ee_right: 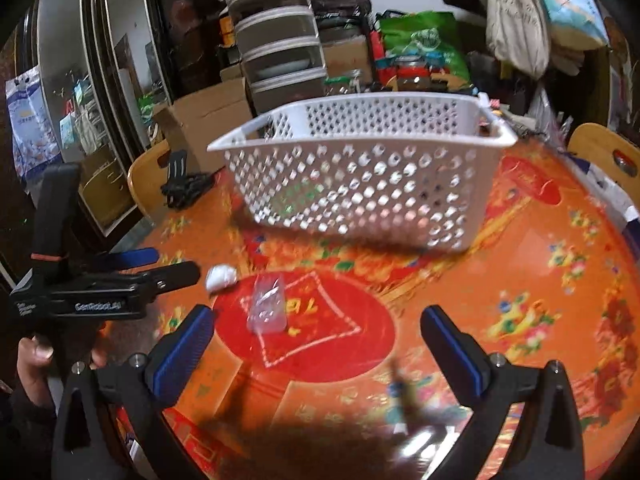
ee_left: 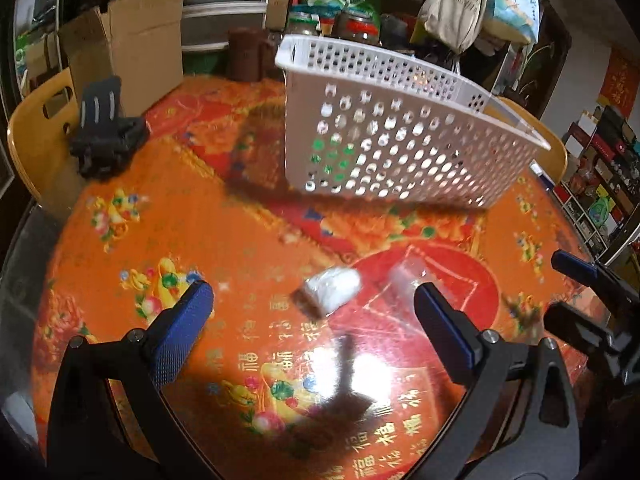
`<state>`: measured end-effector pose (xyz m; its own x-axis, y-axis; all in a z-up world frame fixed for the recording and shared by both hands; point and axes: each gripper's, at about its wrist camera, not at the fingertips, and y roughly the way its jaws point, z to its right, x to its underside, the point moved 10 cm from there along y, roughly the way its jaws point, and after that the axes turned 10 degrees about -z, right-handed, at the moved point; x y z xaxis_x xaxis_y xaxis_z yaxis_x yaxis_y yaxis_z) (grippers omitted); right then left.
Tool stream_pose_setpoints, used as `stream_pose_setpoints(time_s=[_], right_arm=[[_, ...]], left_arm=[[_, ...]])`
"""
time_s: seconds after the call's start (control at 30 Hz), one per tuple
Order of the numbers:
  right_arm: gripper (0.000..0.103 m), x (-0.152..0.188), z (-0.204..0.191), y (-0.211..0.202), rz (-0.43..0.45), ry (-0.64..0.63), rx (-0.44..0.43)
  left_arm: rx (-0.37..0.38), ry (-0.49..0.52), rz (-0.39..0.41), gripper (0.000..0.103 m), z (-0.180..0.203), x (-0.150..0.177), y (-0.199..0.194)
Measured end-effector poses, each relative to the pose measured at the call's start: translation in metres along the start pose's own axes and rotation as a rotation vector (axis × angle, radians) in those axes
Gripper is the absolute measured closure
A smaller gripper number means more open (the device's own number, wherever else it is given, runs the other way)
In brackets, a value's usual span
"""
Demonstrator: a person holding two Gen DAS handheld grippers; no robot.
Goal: Organize soft objects
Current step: 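Move the left gripper to the small white bag while the right gripper approaches the clear plastic bag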
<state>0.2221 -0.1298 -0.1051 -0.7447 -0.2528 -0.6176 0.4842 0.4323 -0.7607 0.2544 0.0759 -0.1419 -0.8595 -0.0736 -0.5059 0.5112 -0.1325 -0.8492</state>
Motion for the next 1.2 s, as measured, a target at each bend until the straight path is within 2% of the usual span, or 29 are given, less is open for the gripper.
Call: stream_pose_setpoints(time_s=[0.37,0.47,0.6,0.7,0.8,0.93,1.2], right_arm=[[0.031,0.01,-0.03,0.043,-0.083,-0.056,-0.055],[0.037,0.01,-0.038,0.049,-0.092,-0.073,-0.063],[0.05,0.009,-0.043,0.061,-0.117,-0.087,-0.063],[0.058,0.01,-0.045,0.069,-0.137,-0.096,-0.065],[0.061,0.008,-0.048,0.071,-0.136,-0.105,-0.062],[0.071,0.008,-0.049,0.075,-0.142,-0.109,-0.056],[0.072,0.008,-0.042,0.072,-0.118,-0.094,-0.008]], left_arm=[[0.003,0.026,-0.014,0.004,0.002,0.002,0.029],[0.002,0.035,-0.021,0.011,0.003,0.002,0.033],[-0.015,0.028,-0.011,0.02,0.002,0.002,0.032],[-0.006,0.016,-0.008,0.022,-0.001,0.002,0.031],[-0.004,0.029,-0.019,0.025,0.002,0.002,0.034],[-0.006,0.049,-0.026,0.025,0.007,0.003,0.035],[-0.02,0.066,-0.041,0.025,0.016,0.003,0.041]])
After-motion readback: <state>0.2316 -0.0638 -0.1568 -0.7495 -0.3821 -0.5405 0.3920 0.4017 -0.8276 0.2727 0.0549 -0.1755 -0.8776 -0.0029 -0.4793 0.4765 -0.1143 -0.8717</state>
